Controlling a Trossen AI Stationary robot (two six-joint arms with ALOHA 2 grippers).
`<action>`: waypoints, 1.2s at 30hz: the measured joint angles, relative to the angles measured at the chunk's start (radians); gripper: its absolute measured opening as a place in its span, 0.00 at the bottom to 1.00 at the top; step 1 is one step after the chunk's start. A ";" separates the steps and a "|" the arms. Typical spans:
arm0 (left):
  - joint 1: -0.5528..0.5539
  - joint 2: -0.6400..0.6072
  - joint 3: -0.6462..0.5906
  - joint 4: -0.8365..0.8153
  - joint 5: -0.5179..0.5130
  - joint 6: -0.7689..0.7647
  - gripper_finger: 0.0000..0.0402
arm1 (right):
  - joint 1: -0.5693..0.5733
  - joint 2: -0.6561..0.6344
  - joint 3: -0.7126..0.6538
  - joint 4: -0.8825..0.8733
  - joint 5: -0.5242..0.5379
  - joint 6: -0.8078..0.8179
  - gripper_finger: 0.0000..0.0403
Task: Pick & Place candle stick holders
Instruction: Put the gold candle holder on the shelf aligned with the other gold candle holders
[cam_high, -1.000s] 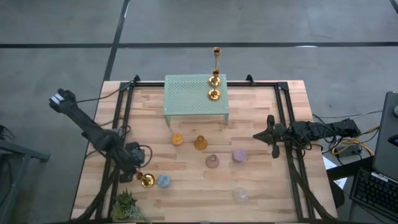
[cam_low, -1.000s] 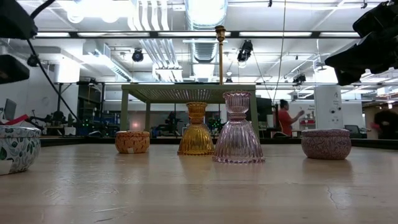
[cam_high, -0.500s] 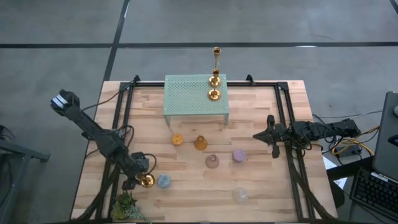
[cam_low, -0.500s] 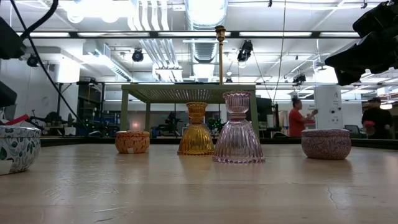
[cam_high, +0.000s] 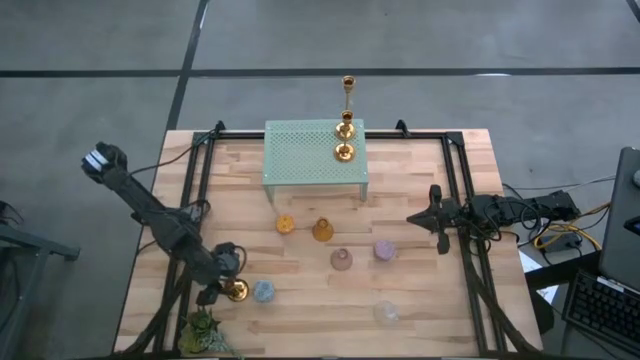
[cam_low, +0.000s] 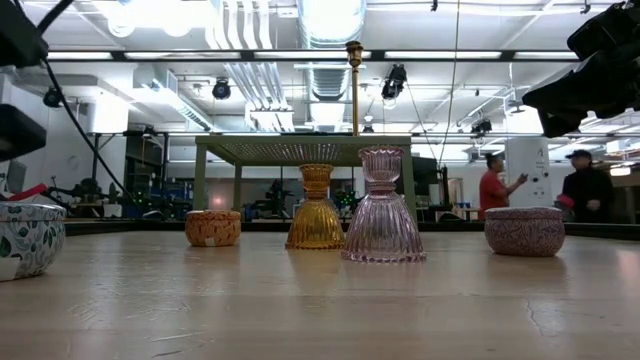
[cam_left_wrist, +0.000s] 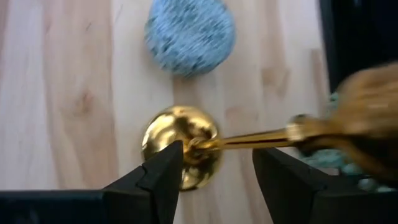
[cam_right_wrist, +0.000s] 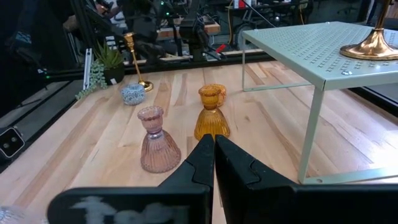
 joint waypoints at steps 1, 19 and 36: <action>-0.002 -0.004 0.000 0.008 -0.008 0.006 0.49 | 0.000 0.000 0.000 0.000 0.000 0.000 0.02; -0.015 -0.015 0.000 0.041 -0.077 0.034 0.31 | 0.000 0.000 0.000 0.000 0.000 0.000 0.02; -0.015 -0.035 0.008 0.036 -0.160 0.051 0.05 | 0.000 -0.001 0.000 0.000 0.000 0.000 0.02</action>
